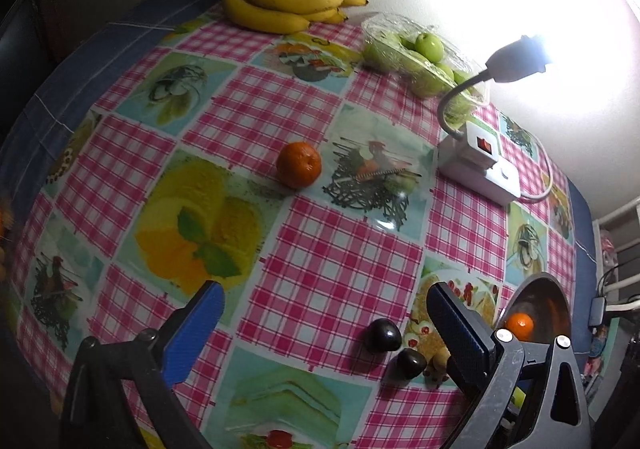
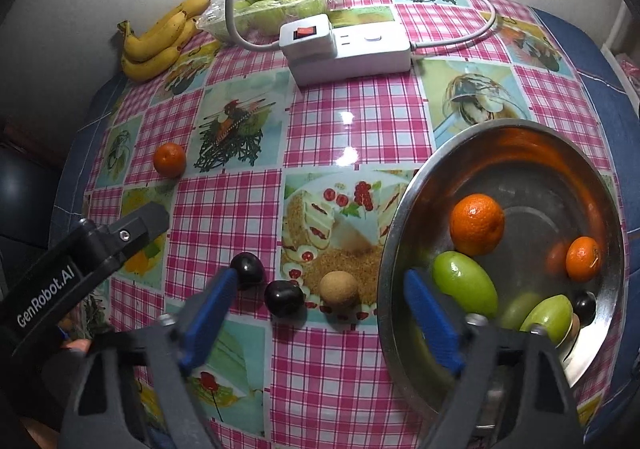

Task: Organize fruits
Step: 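Move both grippers back from the bowl toward the dark plums and tan fruit, then grasp a dark plum with the left gripper while the right gripper grasps the tan fruit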

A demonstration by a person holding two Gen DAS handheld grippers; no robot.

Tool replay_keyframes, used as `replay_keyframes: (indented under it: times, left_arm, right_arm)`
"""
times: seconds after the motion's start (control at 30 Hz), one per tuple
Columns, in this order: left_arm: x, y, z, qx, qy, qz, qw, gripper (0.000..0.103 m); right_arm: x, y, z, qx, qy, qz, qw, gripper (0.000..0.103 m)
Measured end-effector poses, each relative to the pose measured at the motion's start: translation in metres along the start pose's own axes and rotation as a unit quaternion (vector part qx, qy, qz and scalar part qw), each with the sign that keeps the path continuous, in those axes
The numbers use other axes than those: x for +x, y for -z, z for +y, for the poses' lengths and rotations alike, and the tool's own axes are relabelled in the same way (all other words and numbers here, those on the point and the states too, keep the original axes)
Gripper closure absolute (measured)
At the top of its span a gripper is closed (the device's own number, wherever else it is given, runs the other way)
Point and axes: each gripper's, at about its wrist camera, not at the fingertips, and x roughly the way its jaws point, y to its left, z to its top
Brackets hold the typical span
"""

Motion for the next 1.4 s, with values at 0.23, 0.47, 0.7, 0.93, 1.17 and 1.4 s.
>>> replay_keyframes:
  times: [0.23, 0.47, 0.7, 0.93, 1.17, 1.4]
  left_arm:
    - [0.017, 0.006, -0.009, 0.01, 0.019, 0.035, 0.9992, 0.01]
    - [0.033, 0.013, -0.017, 0.01, 0.029, 0.07, 0.9971, 0.02]
    - [0.043, 0.018, -0.021, 0.008, 0.04, 0.094, 0.9947, 0.033]
    - [0.052, 0.019, -0.021, -0.008, 0.059, 0.114, 0.9917, 0.049]
    - [0.054, 0.02, -0.02, -0.005, 0.059, 0.115, 0.9916, 0.059]
    - [0.057, 0.018, -0.027, 0.001, 0.063, 0.118, 0.9911, 0.066]
  right_arm:
    - [0.004, 0.001, 0.003, -0.007, -0.002, 0.009, 1.0, 0.043]
    - [0.016, 0.002, 0.005, -0.015, 0.02, 0.025, 0.999, 0.058]
    - [0.025, 0.001, 0.005, -0.024, 0.034, 0.035, 0.999, 0.065]
    - [0.029, -0.001, 0.006, -0.024, 0.046, 0.039, 0.998, 0.072]
    - [0.032, -0.001, 0.006, -0.022, 0.051, 0.04, 0.998, 0.075]
    - [0.033, -0.002, 0.008, -0.026, 0.055, 0.041, 0.997, 0.075]
